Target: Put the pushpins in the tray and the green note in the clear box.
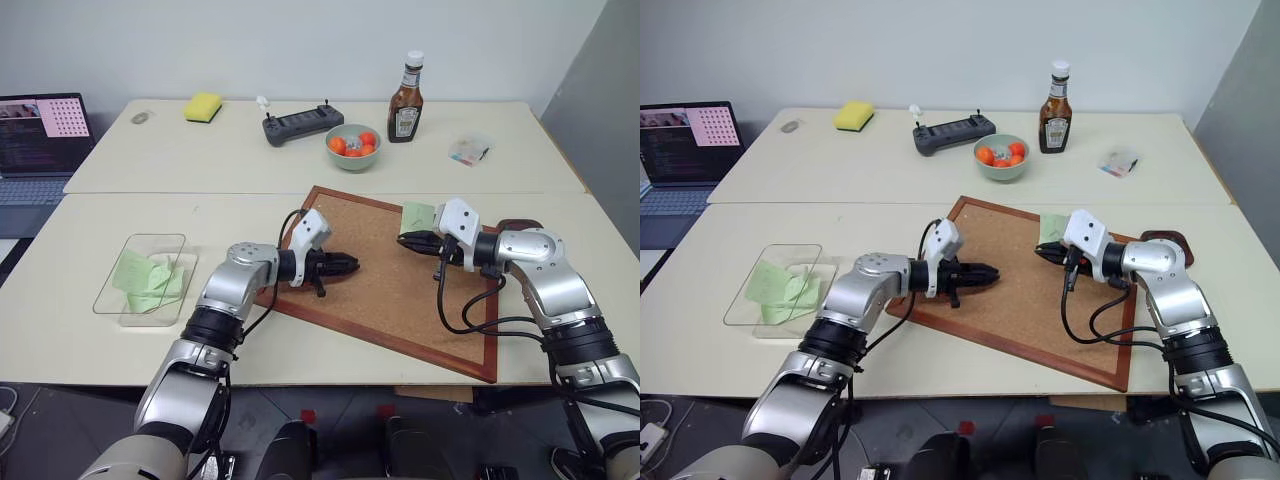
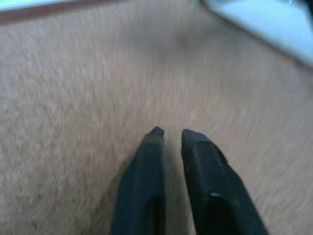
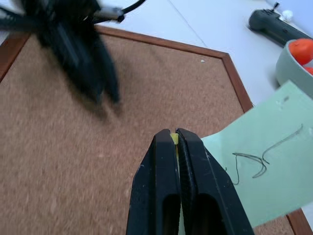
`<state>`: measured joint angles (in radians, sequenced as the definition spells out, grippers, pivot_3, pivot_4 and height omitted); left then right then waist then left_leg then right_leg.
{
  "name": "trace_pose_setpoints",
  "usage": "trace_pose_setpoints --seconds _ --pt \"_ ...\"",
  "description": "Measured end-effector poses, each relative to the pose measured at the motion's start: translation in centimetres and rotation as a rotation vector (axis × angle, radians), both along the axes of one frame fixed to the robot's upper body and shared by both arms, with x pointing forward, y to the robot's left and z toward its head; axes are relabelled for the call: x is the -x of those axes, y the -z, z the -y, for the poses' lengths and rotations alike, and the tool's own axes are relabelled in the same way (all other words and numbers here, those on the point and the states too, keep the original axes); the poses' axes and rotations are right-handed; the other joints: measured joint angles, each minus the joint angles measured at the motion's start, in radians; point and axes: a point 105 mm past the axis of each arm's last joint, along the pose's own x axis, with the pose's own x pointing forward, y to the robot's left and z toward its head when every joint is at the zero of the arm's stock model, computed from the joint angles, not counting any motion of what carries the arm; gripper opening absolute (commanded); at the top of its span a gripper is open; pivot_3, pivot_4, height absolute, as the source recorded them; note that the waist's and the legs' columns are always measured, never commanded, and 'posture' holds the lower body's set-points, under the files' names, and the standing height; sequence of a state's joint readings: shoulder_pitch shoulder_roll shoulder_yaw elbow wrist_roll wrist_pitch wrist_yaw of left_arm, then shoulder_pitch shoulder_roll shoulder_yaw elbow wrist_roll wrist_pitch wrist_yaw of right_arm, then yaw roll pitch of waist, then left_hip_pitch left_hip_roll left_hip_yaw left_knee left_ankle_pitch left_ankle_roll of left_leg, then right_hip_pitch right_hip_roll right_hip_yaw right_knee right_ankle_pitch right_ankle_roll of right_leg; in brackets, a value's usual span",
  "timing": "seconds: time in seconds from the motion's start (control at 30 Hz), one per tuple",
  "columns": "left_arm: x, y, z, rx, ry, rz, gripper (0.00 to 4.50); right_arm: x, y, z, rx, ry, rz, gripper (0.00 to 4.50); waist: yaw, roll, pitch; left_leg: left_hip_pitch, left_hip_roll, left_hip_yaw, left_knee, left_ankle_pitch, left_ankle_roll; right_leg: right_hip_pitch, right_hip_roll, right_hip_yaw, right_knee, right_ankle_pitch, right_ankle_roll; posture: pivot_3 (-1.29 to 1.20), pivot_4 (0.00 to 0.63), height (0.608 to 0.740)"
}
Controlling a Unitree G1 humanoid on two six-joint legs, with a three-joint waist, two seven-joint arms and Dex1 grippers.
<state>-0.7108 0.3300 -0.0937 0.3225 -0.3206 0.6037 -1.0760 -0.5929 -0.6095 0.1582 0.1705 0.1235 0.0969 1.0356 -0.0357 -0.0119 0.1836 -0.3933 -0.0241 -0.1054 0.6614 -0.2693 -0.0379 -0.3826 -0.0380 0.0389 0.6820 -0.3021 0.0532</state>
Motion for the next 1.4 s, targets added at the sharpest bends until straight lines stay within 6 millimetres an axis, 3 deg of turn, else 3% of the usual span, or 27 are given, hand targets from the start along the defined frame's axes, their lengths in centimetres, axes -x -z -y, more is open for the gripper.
trace_pose_setpoints --seconds 0.07,0.17,0.47,0.63,0.97,1.4 --pt "0.1 -0.9 -0.1 0.052 -0.007 -0.027 1.88 0.1 0.0 0.0 0.006 -0.01 0.007 0.0 -0.003 0.0 0.0 -0.002 0.0 0.0 0.0 0.001 -0.001 -0.002 0.0 0.0 0.0 0.0 0.0 0.0 0.15 0.74" --pt "0.4 -2.4 -0.6 0.15 -0.024 -0.094 2.59 0.5 0.0 -0.1 0.056 -0.059 0.047 0.0 -0.003 0.0 0.0 -0.004 0.0 0.0 0.0 0.001 -0.002 -0.003 0.0 0.0 0.0 0.0 0.0 0.0 0.15 0.74" --pt "0.8 -3.5 0.4 0.23 -0.006 -0.141 4.15 2.5 -0.3 -1.5 0.136 -0.243 0.134 0.0 0.004 0.0 0.0 -0.004 0.0 0.0 0.001 0.002 -0.003 -0.003 -0.001 0.0 0.0 0.0 0.0 0.0 0.15 0.74" --pt "0.5 -3.7 1.6 0.248 0.001 -0.136 4.15 3.9 -0.6 -2.5 0.149 -0.31 0.159 0.0 0.004 0.0 0.0 -0.004 0.0 0.0 0.001 0.002 -0.004 -0.003 -0.001 0.0 0.0 0.0 0.0 0.0 0.15 0.74" --pt "1.5 -3.7 3.5 0.254 0.092 -0.158 4.15 4.7 -1.2 -3.7 0.147 -0.343 0.172 0.0 0.004 0.0 0.0 -0.004 0.0 0.0 0.001 0.002 -0.004 -0.003 -0.001 0.0 0.0 0.0 0.0 0.0 0.15 0.74" --pt "2.4 -3.7 3.6 0.271 0.155 -0.199 1.66 5.0 -1.8 -4.3 0.127 -0.377 0.176 0.0 0.004 0.0 0.0 -0.004 0.0 0.0 0.001 0.002 -0.004 -0.003 -0.001 0.0 0.0 0.0 0.0 0.0 0.15 0.74"
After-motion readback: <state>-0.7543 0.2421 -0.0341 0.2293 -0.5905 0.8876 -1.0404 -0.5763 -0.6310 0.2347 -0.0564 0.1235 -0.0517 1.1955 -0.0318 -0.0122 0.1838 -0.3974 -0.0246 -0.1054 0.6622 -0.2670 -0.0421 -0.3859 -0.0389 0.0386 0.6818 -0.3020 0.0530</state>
